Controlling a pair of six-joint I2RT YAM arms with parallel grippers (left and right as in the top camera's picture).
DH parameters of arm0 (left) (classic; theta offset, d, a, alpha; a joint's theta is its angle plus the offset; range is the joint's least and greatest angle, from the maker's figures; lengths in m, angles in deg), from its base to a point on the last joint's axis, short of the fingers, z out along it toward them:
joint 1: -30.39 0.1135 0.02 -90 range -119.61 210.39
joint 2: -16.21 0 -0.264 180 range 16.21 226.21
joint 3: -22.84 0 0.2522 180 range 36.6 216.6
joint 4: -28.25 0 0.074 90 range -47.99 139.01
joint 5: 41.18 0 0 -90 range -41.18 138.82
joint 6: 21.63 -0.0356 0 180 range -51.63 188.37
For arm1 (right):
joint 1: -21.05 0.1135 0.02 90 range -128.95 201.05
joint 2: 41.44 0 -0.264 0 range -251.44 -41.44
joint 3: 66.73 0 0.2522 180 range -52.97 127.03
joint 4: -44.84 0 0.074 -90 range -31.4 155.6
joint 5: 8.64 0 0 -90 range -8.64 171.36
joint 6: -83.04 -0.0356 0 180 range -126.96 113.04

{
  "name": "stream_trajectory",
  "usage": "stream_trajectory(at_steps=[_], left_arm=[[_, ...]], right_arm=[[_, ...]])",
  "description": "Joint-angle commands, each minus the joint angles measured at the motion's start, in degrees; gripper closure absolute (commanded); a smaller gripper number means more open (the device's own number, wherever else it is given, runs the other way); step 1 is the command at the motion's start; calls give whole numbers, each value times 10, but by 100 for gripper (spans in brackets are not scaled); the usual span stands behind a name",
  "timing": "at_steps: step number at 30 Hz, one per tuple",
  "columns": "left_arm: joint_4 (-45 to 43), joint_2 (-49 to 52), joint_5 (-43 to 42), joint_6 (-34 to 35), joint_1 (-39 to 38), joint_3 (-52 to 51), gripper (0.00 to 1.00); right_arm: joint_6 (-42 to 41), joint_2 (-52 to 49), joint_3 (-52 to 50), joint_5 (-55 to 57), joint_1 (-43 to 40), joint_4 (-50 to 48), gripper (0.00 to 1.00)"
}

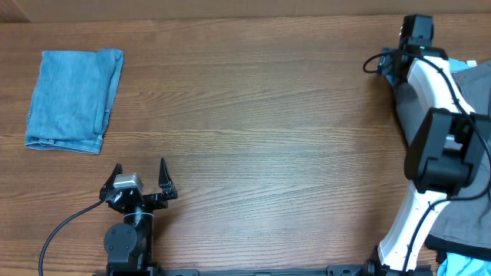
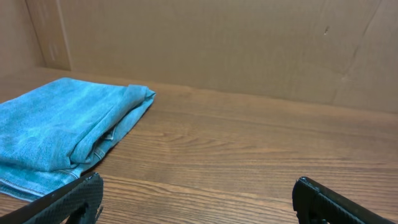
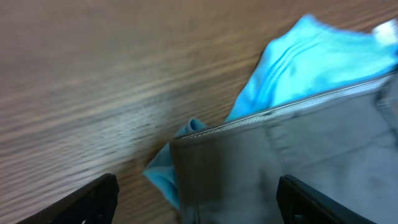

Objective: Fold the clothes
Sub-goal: 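Reach the right gripper to the grey shorts on the right pile and grasp, then lift the grey shorts with the right gripper and drag them to table center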

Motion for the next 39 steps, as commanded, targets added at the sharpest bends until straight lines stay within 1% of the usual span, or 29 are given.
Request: stream_trajectory(at_steps=[1,6,7,8,9,10,12,16,18,20,21,22,23,24,31,36,39], left_arm=[[-2,-5,-5,-2,-3,-2,0],[-2,-5,-5,-2,-3,-2,0],[-2,-5,-5,-2,-3,-2,0],[-2,-5,-5,-2,-3,-2,0],[-2,-5,-5,-2,-3,-2,0],[-2,-5,-5,-2,-3,-2,0],[-2,-5,-5,-2,-3,-2,0],[-2,-5,-5,-2,-3,-2,0],[-2,-5,-5,-2,-3,-2,0],[-2,-5,-5,-2,-3,-2,0],[-2,-5,-5,-2,-3,-2,0],[-2,-5,-5,-2,-3,-2,0],[-2,-5,-5,-2,-3,-2,0],[-2,-5,-5,-2,-3,-2,0],[-2,-5,-5,-2,-3,-2,0],[-2,-5,-5,-2,-3,-2,0],[-2,-5,-5,-2,-3,-2,0]], right_arm=[[-7,-28,10,18,0,-12,14],[-12,-32,10,22,-1,-36,14],[-12,-32,10,22,-1,-35,15],[-12,-32,10,22,-1,-34,21],[-12,-32,9,22,-1,-34,36],[-12,-32,9,22,-1,-34,45],[-12,-32,9,22,-2,-34,50],[-12,-32,9,22,-3,-33,52],[-12,-32,9,22,-3,-34,57],[-12,-32,10,23,-3,-35,67],[-12,-32,10,23,-3,-35,74],[-12,-32,11,23,-3,-37,86],[-12,-32,12,23,-3,-39,93],[-12,-32,13,23,-3,-39,96],[-13,-14,60,23,-3,0,96],[-13,42,91,27,-3,25,96],[-12,106,94,56,-3,34,96]])
